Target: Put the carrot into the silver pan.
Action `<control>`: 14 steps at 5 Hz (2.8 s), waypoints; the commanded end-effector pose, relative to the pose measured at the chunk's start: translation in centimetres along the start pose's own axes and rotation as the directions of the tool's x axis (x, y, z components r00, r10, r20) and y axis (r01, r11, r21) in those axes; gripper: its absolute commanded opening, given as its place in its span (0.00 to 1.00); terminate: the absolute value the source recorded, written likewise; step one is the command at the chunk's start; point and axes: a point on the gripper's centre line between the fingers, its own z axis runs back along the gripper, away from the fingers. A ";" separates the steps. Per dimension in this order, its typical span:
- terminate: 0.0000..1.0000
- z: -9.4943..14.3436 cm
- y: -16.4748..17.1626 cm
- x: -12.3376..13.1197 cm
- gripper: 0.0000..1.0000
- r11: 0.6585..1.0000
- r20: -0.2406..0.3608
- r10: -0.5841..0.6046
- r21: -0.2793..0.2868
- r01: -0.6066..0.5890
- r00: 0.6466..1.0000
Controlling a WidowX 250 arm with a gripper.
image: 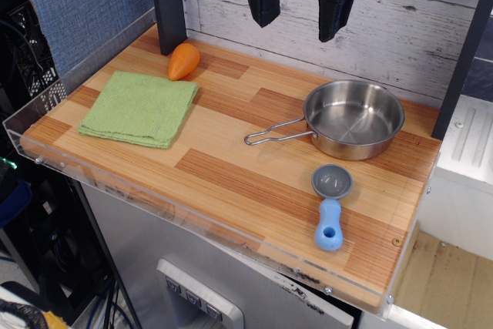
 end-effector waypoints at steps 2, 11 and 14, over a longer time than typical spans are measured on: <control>0.00 -0.5 2.7 0.9 1.00 0.999 0.002 0.047 -0.004 -0.047 0.999; 0.00 -4.6 17.5 4.1 1.00 0.977 -0.017 0.165 0.142 -0.161 0.986; 0.00 -7.8 20.2 2.6 1.00 0.970 -0.026 0.229 0.085 -0.226 0.973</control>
